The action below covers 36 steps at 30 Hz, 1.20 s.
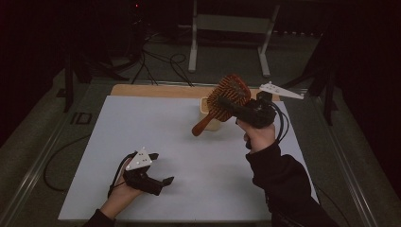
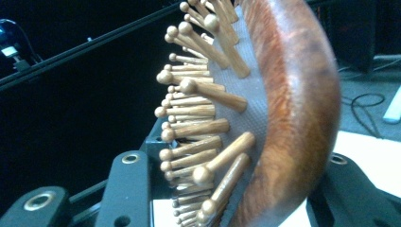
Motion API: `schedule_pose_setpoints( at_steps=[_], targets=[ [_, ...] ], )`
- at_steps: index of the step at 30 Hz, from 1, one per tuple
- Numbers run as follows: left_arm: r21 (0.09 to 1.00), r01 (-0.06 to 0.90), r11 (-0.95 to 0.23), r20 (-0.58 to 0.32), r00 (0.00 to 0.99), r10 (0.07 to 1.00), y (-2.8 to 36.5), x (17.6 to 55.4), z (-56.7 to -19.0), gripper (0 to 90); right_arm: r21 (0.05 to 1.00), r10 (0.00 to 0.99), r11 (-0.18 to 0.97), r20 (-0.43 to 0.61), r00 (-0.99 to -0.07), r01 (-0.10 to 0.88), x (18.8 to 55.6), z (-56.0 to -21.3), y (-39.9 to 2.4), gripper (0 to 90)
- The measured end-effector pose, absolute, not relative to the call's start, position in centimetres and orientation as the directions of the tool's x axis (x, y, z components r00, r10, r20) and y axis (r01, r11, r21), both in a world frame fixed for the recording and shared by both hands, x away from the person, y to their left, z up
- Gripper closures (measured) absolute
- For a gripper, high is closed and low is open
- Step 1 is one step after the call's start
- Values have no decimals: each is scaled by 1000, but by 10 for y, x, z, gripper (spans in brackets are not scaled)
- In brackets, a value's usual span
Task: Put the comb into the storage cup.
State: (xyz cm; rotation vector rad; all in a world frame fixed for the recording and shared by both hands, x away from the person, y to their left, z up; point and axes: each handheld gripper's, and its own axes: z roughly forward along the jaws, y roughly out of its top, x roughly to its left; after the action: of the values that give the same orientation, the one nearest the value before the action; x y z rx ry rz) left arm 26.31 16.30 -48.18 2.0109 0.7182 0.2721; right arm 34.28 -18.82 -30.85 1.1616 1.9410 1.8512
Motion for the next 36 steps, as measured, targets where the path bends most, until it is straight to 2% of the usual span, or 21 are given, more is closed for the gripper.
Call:
schedule_pose_setpoints(
  at_steps=[25,36],
  targets=[
    [871,350,-345,-78,792,606,179,253,-493,0,959,773,-65,224,-593,277,385,-270,-194,519],
    [879,339,-336,-75,793,605,179,251,-494,0,963,819,-15,166,-549,268,411,-266,-191,519]
  ],
)
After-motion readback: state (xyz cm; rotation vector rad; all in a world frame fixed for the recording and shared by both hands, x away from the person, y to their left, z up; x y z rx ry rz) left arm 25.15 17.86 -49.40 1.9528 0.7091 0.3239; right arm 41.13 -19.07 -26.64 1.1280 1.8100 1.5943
